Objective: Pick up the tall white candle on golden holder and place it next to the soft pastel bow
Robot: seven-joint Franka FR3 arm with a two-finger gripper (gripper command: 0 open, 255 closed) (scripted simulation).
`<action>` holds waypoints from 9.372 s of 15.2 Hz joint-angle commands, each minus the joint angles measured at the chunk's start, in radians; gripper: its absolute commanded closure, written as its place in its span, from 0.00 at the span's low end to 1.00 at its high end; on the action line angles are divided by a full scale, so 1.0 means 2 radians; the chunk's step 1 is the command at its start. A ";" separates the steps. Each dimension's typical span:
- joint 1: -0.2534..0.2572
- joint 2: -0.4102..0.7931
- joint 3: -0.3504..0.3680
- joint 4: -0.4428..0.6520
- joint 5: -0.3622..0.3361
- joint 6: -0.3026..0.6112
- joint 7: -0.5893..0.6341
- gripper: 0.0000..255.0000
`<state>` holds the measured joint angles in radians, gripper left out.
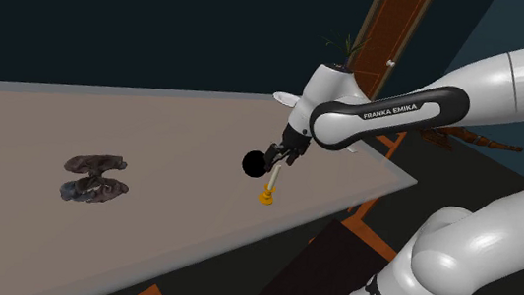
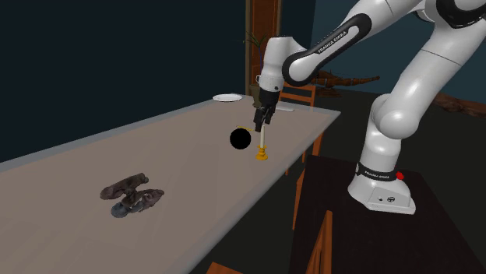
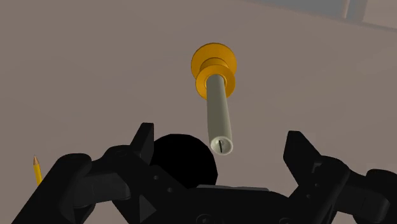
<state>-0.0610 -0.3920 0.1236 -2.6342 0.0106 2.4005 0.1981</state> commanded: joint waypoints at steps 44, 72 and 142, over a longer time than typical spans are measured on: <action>0.001 -0.065 -0.011 0.162 0.002 -0.227 -0.010 1.00; 0.042 0.171 0.118 0.477 -0.041 -0.316 0.171 1.00; 0.135 0.436 0.149 0.578 -0.174 -0.192 0.330 0.00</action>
<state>0.2100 0.4912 0.4187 -1.4883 -0.3423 2.0384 0.8620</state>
